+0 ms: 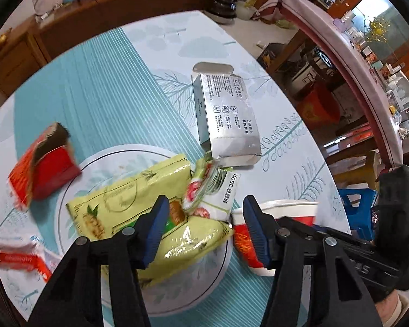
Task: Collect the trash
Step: 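Grasp the white-green packet with the left tool while the right tool grasps the red-white paper cup, then lift the packet with the left tool while the right tool lifts the paper cup toward the bin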
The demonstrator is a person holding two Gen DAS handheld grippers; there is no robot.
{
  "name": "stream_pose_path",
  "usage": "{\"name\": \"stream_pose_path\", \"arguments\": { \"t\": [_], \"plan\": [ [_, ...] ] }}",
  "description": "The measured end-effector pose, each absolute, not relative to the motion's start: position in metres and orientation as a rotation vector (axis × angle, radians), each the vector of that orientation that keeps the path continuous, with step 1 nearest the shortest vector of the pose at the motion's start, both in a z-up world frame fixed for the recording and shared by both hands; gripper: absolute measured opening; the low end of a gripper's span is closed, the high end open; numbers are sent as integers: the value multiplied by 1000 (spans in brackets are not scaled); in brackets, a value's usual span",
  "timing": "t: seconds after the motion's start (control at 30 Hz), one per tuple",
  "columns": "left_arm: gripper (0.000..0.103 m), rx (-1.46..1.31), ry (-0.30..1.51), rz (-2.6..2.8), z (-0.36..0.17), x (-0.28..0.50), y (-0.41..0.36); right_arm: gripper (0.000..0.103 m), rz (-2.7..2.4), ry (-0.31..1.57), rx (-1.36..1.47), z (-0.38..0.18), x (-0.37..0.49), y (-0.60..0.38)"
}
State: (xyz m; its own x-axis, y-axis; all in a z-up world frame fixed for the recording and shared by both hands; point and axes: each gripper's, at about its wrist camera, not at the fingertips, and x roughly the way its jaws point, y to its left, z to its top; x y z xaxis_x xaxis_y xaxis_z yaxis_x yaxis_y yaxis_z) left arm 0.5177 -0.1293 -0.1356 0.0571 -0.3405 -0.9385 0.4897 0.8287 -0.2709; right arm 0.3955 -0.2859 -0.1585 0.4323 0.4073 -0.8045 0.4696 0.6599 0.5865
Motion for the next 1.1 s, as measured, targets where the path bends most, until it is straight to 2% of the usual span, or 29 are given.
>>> {"name": "stream_pose_path", "arguments": {
  "t": [0.33, 0.4, 0.43, 0.47, 0.5, 0.8, 1.1],
  "plan": [
    [53, 162, 1430, -640, -164, 542, -152, 17, -150, 1095, 905, -144, 392, -320],
    [40, 170, 1452, -651, -171, 544, -156, 17, -151, 1096, 909, -145, 393, -319],
    [30, 176, 1465, -654, -175, 546, -158, 17, -149, 1098, 909, -146, 393, -318],
    [13, 182, 1475, -656, -178, 545, -160, 17, -146, 1102, 909, -147, 392, -318],
    [10, 184, 1485, -664, -181, 544, -163, 17, -144, 1105, 908, -148, 391, -318],
    [5, 163, 1382, -712, -149, 508, -156, 17, -110, 1102, 902, -144, 379, -307],
    [5, 90, 1328, -705, -90, 437, -121, 17, -41, 1065, 852, -107, 339, -293]
  ]
}}
